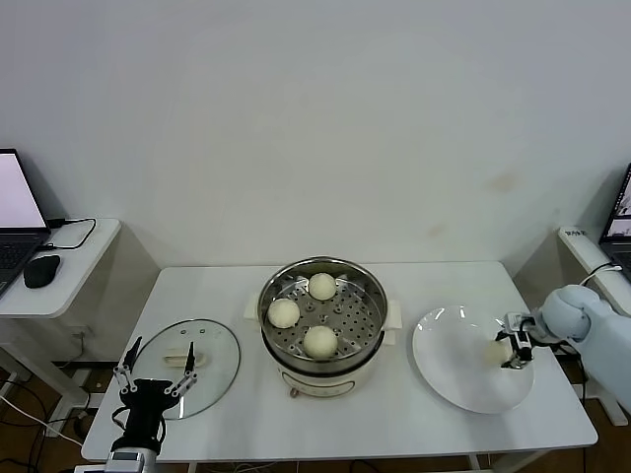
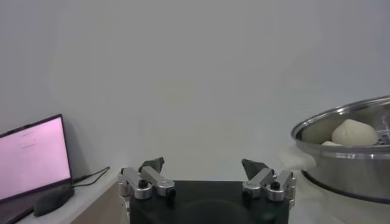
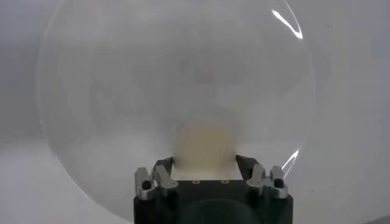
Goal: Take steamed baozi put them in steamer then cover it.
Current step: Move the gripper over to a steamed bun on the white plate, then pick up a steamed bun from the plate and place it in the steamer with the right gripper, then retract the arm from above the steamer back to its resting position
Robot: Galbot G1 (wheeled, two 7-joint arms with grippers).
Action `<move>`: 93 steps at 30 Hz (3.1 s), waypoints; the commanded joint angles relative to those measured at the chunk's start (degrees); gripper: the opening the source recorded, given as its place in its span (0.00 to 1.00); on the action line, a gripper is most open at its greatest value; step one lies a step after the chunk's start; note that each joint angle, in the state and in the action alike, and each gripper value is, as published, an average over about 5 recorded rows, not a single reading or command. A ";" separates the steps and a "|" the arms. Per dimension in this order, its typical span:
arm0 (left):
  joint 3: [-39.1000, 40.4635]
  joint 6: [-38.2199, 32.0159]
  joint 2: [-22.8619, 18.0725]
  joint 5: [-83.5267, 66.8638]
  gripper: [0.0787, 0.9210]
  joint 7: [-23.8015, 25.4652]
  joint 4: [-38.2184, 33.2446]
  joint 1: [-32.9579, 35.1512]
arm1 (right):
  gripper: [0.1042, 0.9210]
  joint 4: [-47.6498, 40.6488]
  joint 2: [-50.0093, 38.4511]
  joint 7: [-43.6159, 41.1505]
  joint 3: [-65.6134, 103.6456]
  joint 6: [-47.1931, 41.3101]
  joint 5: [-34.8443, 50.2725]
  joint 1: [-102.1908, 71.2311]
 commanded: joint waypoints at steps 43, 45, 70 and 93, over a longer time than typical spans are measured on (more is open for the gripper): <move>-0.16 -0.04 0.19 -1.07 0.88 -0.15 0.54 -1.80 | 0.54 21.73 18.41 12.90 -47.71 -26.04 44.82 53.84; -0.16 -0.09 0.02 -1.13 0.88 -0.19 0.84 -1.76 | 0.54 20.58 19.56 13.41 -47.46 -26.34 44.31 51.91; -0.41 -0.37 -0.10 -1.29 0.88 -0.34 1.12 -1.84 | 0.55 15.00 22.71 13.87 -45.78 -25.00 34.85 41.74; -0.28 -0.43 -0.23 -2.08 0.88 -0.71 1.15 -1.99 | 0.88 33.76 0.59 31.10 -13.15 -18.72 41.54 19.65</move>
